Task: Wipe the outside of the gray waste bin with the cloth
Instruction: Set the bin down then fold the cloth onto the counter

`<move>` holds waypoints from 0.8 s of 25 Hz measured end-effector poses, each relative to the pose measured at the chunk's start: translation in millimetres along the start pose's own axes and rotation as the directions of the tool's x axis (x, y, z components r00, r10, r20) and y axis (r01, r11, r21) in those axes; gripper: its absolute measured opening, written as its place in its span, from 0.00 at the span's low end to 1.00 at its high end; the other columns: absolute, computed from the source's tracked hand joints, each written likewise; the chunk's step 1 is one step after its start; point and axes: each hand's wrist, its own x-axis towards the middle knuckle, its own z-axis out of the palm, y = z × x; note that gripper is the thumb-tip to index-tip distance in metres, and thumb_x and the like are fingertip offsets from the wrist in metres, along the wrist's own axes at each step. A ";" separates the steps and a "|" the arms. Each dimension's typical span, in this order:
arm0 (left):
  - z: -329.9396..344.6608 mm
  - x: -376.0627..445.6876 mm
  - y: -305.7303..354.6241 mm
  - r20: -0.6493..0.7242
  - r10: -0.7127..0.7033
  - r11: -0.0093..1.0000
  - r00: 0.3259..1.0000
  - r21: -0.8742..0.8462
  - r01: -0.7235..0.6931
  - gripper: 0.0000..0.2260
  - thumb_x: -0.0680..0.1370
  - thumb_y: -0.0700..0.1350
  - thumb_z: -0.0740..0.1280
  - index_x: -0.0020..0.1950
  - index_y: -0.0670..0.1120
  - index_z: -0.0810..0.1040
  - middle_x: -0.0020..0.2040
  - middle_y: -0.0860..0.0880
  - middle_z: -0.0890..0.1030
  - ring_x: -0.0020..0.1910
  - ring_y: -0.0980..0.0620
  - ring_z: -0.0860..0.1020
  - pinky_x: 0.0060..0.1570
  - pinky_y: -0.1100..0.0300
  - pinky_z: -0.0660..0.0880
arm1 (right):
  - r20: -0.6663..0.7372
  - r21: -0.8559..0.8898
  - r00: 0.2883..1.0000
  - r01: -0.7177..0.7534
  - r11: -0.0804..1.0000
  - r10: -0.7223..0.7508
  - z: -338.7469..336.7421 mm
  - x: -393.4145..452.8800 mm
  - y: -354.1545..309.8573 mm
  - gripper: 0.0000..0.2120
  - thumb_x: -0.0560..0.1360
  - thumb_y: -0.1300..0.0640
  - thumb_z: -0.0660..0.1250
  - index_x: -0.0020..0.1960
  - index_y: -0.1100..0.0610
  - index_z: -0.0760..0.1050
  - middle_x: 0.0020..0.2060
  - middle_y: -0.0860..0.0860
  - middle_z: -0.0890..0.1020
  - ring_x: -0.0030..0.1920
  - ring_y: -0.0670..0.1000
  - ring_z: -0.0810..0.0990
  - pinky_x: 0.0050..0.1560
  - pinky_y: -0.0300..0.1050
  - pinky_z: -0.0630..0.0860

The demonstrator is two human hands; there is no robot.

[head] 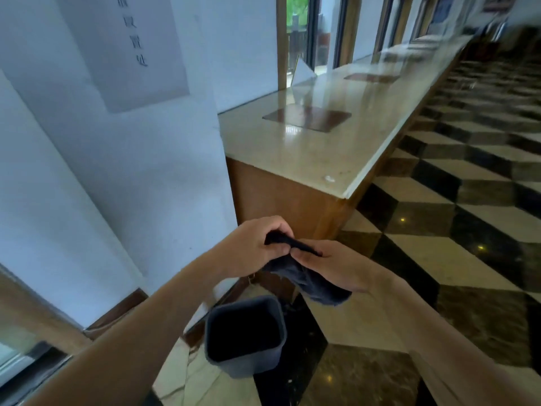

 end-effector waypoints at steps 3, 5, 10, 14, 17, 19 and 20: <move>-61.8 13.6 63.8 -0.063 -0.023 0.991 0.998 -0.129 0.014 0.02 0.77 0.45 0.66 0.47 0.52 0.77 0.40 0.58 0.80 0.40 0.63 0.77 0.38 0.73 0.70 | -0.060 -0.131 0.996 0.063 0.989 -0.071 -62.8 -19.8 -72.6 0.17 0.81 0.37 0.55 0.64 0.38 0.75 0.52 0.42 0.85 0.48 0.41 0.81 0.51 0.38 0.72; -98.4 21.7 105.9 -0.120 -0.023 0.988 0.993 -0.157 0.004 0.02 0.78 0.45 0.65 0.47 0.52 0.77 0.39 0.58 0.80 0.40 0.63 0.76 0.38 0.74 0.69 | -0.150 -0.224 0.981 0.084 0.971 -0.120 -99.6 -35.0 -116.6 0.17 0.81 0.38 0.56 0.64 0.40 0.76 0.52 0.43 0.84 0.46 0.41 0.79 0.49 0.38 0.72; -161.6 32.0 181.2 -0.252 0.076 0.994 0.965 -0.060 -0.094 0.03 0.79 0.42 0.64 0.49 0.50 0.74 0.46 0.52 0.80 0.45 0.59 0.76 0.44 0.74 0.68 | -0.370 -0.252 0.921 0.028 0.967 -0.123 -151.8 -68.2 -186.5 0.06 0.77 0.42 0.64 0.45 0.41 0.77 0.38 0.40 0.81 0.40 0.38 0.77 0.42 0.39 0.71; -195.4 27.6 197.2 -0.371 0.119 0.989 0.921 -0.035 -0.142 0.04 0.79 0.43 0.65 0.52 0.51 0.75 0.50 0.52 0.79 0.49 0.57 0.76 0.49 0.73 0.68 | -0.467 -0.160 0.882 -0.014 0.987 -0.063 -182.8 -93.5 -213.3 0.05 0.74 0.46 0.71 0.43 0.36 0.77 0.40 0.36 0.81 0.43 0.35 0.79 0.39 0.30 0.71; -204.7 22.2 194.1 -0.464 0.082 0.986 0.882 -0.089 -0.139 0.05 0.78 0.44 0.66 0.54 0.49 0.77 0.51 0.51 0.80 0.51 0.55 0.77 0.52 0.64 0.71 | -0.483 -0.087 0.875 -0.027 0.996 -0.018 -194.7 -111.7 -232.0 0.11 0.74 0.51 0.73 0.46 0.35 0.77 0.44 0.38 0.82 0.45 0.40 0.82 0.40 0.34 0.79; -207.4 18.5 191.7 -0.515 0.052 0.978 0.856 -0.146 -0.147 0.05 0.78 0.45 0.66 0.53 0.51 0.78 0.50 0.53 0.81 0.50 0.58 0.77 0.50 0.67 0.71 | -0.517 -0.097 0.855 -0.020 0.995 -0.033 -195.5 -118.6 -242.8 0.13 0.75 0.55 0.72 0.47 0.36 0.76 0.44 0.38 0.82 0.45 0.38 0.82 0.42 0.36 0.81; -210.0 17.3 189.7 -0.530 0.043 0.972 0.847 -0.174 -0.158 0.05 0.78 0.46 0.66 0.53 0.53 0.78 0.50 0.55 0.81 0.50 0.60 0.77 0.49 0.68 0.70 | -0.544 -0.125 0.837 -0.014 0.992 -0.056 -194.6 -119.6 -249.2 0.13 0.77 0.56 0.70 0.47 0.36 0.76 0.45 0.38 0.82 0.45 0.38 0.81 0.44 0.37 0.81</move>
